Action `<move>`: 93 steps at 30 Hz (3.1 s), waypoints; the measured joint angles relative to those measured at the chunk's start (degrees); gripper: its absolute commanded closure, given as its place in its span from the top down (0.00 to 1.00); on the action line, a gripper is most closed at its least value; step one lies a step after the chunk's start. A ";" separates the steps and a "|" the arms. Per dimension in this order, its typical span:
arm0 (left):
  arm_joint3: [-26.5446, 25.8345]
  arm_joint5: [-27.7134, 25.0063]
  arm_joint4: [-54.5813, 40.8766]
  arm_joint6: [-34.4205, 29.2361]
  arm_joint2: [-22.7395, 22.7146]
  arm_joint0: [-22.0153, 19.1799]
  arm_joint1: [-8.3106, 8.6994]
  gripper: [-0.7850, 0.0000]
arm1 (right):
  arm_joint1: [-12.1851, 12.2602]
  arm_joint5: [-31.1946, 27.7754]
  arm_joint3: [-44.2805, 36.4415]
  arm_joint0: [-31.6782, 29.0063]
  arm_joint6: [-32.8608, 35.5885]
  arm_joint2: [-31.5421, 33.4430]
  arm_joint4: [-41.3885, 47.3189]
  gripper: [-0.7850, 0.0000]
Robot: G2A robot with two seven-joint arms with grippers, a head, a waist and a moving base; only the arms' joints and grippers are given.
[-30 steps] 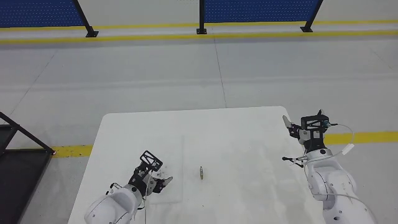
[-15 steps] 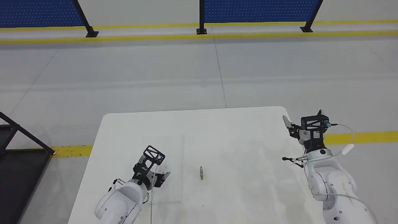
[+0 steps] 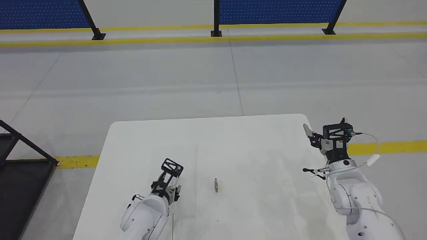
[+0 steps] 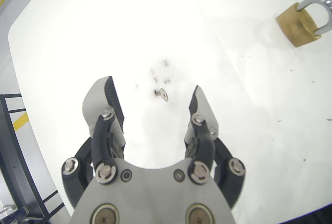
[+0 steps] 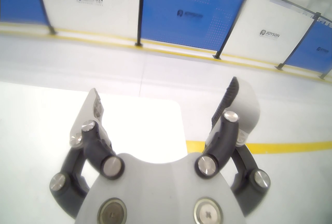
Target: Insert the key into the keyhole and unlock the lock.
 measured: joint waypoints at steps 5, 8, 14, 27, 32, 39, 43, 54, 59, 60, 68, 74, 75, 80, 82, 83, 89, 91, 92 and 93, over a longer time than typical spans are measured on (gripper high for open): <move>2.76 1.46 0.30 -2.74 1.95 -2.83 -0.62 0.44 | 0.00 0.00 0.00 0.00 0.00 0.00 0.00 1.00; 4.37 1.76 -0.10 -4.04 2.85 -4.51 -0.96 0.43 | 0.00 0.00 0.00 0.00 0.00 0.00 0.00 1.00; 5.88 3.96 1.40 -6.00 4.25 -5.61 -1.47 0.42 | 0.00 0.00 0.00 0.00 0.00 0.00 0.00 1.00; 6.47 5.08 1.51 -6.36 3.82 -4.95 -1.89 0.36 | 0.00 0.00 0.00 0.00 0.00 0.00 0.00 1.00; 6.74 4.96 0.79 -6.03 3.27 -5.12 -2.03 0.26 | 0.00 0.00 0.00 0.00 0.00 0.00 0.00 1.00; 6.48 4.77 0.33 -5.75 2.50 -4.76 -2.14 0.14 | 0.00 0.00 0.00 0.00 0.00 0.00 0.00 1.00; 5.84 4.88 0.48 -5.42 2.05 -4.13 -2.15 0.11 | 0.00 0.00 0.00 0.00 0.00 0.00 0.00 1.00; 4.66 3.87 -0.29 -3.63 0.33 -2.53 -2.12 0.00 | 0.00 0.00 0.00 0.00 0.00 0.00 0.00 1.00; 3.00 2.07 -1.27 -1.79 -1.09 -1.00 -1.91 0.00 | 0.00 0.00 0.00 0.00 0.00 0.00 0.00 1.00; 2.47 1.50 -1.59 -1.56 -1.54 -0.54 -1.82 0.00 | 0.00 0.00 0.00 0.00 0.00 0.00 0.00 1.00; -4.87 -7.23 -6.52 5.22 -9.01 6.66 -0.48 0.00 | 0.00 0.00 0.00 0.00 0.00 0.00 0.00 1.00; -6.00 -18.62 -12.57 17.96 -16.97 11.70 0.74 0.00 | 0.00 0.00 -0.01 0.00 0.01 0.01 -0.01 1.00; -5.79 -20.93 -13.68 20.20 -18.20 12.01 0.92 0.00 | 0.00 0.05 -0.09 0.00 0.17 0.11 -0.14 1.00; -3.45 -33.25 -19.37 34.01 -25.21 13.79 1.87 0.00 | -0.09 1.41 -3.32 -1.89 3.28 -0.34 -3.28 1.00; -1.97 -38.94 -19.74 39.50 -27.63 14.06 2.31 0.00 | -0.22 1.22 -5.11 -3.81 3.49 -2.26 -5.57 1.00; -1.36 -40.64 -19.75 41.41 -28.25 14.12 2.40 0.00 | -0.28 1.05 -5.70 -4.73 3.46 -3.24 -6.64 1.00; -1.13 -41.06 -19.74 41.97 -28.34 14.11 2.42 0.00 | -0.72 0.94 -5.67 -9.30 3.73 -11.85 -16.92 1.00; -1.13 -41.06 -19.74 41.99 -28.34 14.11 2.42 0.00 | -0.96 1.19 -4.23 -9.66 4.10 -15.15 -20.01 1.00; -1.13 -41.07 -19.74 42.01 -28.34 14.11 2.42 0.00 | -1.09 0.58 -3.11 -9.60 4.47 -17.35 -21.83 1.00; -1.13 -41.07 -19.74 42.01 -28.34 14.11 2.42 0.00 | -1.20 -0.20 -2.20 -9.37 4.72 -18.90 -22.99 1.00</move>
